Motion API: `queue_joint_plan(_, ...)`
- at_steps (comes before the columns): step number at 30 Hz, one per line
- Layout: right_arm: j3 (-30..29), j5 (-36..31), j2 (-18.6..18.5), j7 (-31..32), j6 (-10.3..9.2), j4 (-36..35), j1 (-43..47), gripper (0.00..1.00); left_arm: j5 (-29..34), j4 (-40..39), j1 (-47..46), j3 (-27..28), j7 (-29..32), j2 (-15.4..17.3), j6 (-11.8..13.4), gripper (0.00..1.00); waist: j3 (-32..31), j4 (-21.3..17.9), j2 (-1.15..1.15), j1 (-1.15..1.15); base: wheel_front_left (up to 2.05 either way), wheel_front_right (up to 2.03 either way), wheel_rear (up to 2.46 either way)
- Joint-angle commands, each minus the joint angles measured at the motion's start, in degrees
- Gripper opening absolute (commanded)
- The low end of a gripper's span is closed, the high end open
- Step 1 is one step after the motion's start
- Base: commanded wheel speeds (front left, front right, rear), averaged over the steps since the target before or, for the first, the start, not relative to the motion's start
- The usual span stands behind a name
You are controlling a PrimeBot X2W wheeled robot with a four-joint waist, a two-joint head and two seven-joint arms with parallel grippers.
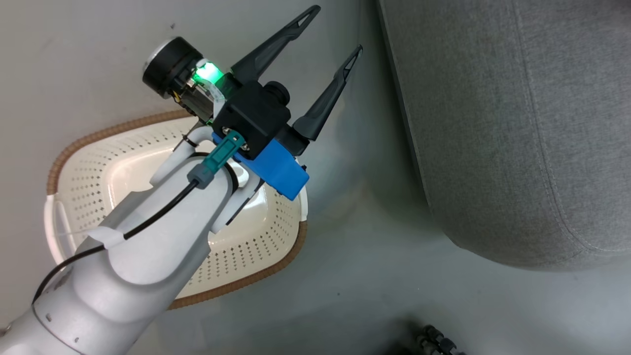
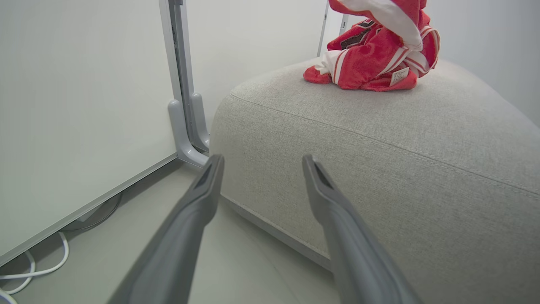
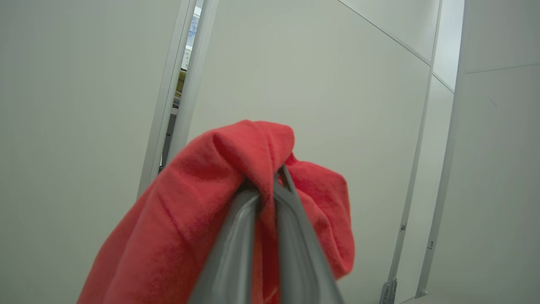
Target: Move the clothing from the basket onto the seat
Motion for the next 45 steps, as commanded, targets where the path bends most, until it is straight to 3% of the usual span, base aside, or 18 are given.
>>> queue_joint_plan(1,-0.5,-0.1,-0.4,-0.2,0.01,1.0,-0.9,0.0,0.4,-0.5,-1.1,0.2,0.1,0.5,0.2,1.0,2.1,-0.8,0.0,-0.01,0.0,0.0,0.0)
queue_joint_plan(7,-2.4,-2.1,-1.9,-0.2,0.01,8.4,1.2,0.0,0.6,-2.1,-1.1,-0.1,1.0,1.5,0.6,1.0,3.9,-1.3,0.0,-0.01,0.0,0.0,0.0)
queue_joint_plan(16,-4.2,-2.2,1.2,-0.2,0.02,19.3,6.8,0.0,0.4,-3.3,-1.3,-0.5,1.9,2.3,0.8,1.0,4.9,-1.7,0.0,-0.01,0.0,0.0,0.0)
queue_joint_plan(25,-2.8,-0.6,2.9,-0.2,0.01,25.5,8.9,0.0,-0.1,-3.4,-1.3,-0.7,1.8,2.5,1.1,1.0,5.0,-1.3,0.0,-0.01,0.0,0.0,0.0)
queue_joint_plan(27,-3.2,-0.5,2.8,-0.2,0.02,24.6,9.3,1.0,-0.2,-3.1,-1.1,-0.7,1.2,2.4,1.2,1.0,4.3,-1.2,0.0,-0.01,0.0,0.0,0.0)
queue_joint_plan(35,-2.0,-1.4,4.5,-0.2,0.02,17.1,18.1,1.0,-1.5,-0.6,1.4,-0.9,-2.1,1.1,1.7,1.0,-1.3,-1.0,0.0,-0.01,0.0,0.0,0.0)
queue_joint_plan(45,3.3,-2.3,10.9,-0.2,0.01,0.8,31.4,1.0,-4.2,3.2,6.4,0.9,-6.2,0.9,3.3,1.0,-10.9,-0.8,0.0,-0.01,0.0,0.0,0.0)
